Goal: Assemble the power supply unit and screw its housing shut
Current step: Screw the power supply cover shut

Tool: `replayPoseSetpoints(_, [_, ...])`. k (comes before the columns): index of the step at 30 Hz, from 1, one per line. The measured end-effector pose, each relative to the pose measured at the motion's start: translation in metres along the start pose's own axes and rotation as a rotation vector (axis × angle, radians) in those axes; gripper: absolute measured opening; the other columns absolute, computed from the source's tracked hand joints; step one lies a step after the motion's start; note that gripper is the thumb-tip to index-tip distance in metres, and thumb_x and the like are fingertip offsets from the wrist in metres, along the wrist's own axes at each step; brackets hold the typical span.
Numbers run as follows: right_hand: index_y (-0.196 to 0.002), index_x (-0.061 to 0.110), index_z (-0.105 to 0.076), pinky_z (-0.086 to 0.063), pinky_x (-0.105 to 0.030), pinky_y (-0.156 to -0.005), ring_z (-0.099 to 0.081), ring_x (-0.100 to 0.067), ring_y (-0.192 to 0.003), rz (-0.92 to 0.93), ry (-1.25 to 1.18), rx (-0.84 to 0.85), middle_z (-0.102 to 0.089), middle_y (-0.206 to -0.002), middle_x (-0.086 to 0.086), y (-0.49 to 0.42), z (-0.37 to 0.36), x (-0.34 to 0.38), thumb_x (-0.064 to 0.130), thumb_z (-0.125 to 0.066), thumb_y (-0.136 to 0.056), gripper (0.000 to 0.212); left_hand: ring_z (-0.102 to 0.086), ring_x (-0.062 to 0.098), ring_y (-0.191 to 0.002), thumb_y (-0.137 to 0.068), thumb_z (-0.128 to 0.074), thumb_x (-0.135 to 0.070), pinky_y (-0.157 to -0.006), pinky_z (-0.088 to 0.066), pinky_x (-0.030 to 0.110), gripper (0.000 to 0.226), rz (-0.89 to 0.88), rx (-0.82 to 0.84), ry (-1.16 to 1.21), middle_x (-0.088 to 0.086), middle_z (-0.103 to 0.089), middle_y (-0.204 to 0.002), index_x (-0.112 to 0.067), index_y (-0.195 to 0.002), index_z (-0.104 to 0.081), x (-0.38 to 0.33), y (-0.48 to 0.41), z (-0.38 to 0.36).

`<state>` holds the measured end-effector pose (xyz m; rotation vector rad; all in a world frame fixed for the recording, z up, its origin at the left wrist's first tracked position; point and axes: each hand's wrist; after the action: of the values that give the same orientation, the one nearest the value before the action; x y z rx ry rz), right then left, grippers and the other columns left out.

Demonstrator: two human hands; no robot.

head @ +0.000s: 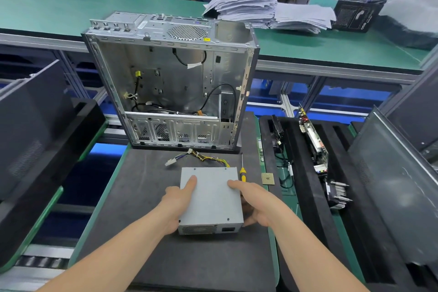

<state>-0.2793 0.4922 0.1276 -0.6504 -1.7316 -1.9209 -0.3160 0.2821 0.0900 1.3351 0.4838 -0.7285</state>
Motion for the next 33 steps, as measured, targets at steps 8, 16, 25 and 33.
replayPoseSetpoints(8, [-0.111, 0.025, -0.072, -0.061, -0.053, -0.09, -0.079, -0.027, -0.087, -0.004, 0.121, 0.006, -0.082, -0.091, -0.004, 0.005, 0.002, -0.005, 0.064, -0.061, -0.094, 0.045, -0.063, 0.029, -0.116, -0.091, -0.06, -0.069, -0.089, -0.055, 0.04, 0.086, -0.015, 0.04, -0.003, 0.007, -0.059, -0.135, -0.009, -0.148, -0.038, -0.002, -0.002, 0.002])
replayPoseSetpoints(16, [-0.135, 0.027, -0.055, -0.061, -0.06, -0.087, -0.075, -0.048, -0.097, -0.144, 0.127, 0.221, -0.072, -0.118, -0.013, 0.023, 0.003, -0.011, 0.079, -0.055, -0.089, 0.069, -0.07, 0.019, -0.101, -0.089, -0.073, -0.047, -0.083, -0.056, 0.039, 0.024, -0.303, 0.055, -0.053, -0.003, -0.071, -0.116, -0.034, -0.108, -0.069, -0.024, -0.013, 0.009])
replayPoseSetpoints(25, [-0.132, 0.004, -0.062, -0.056, -0.069, -0.092, -0.069, -0.053, -0.11, -0.128, -0.595, 0.157, -0.067, -0.134, -0.019, 0.033, 0.006, -0.024, 0.03, -0.07, -0.1, 0.042, -0.067, 0.023, -0.095, -0.082, -0.075, -0.058, -0.078, -0.046, 0.039, 0.032, -0.333, 0.036, -0.096, -0.001, -0.073, -0.098, -0.027, -0.079, -0.067, -0.022, -0.019, 0.026])
replayPoseSetpoints(33, [-0.096, 0.003, -0.073, -0.064, -0.05, -0.062, -0.078, -0.038, -0.081, 0.139, -0.511, -0.239, -0.08, -0.094, -0.015, 0.032, -0.041, -0.001, 0.027, -0.081, -0.091, 0.025, -0.064, 0.021, -0.08, -0.092, -0.071, -0.031, -0.068, -0.047, 0.034, 0.026, -0.312, 0.071, 0.118, -0.003, -0.07, -0.08, -0.022, -0.077, -0.051, -0.012, -0.007, 0.069])
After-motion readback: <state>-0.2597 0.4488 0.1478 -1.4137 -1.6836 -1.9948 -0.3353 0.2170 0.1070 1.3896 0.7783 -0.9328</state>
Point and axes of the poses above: each hand's wrist, its own y-axis away from the middle knuckle, its own z-axis out of the back of the hand, x = y × z
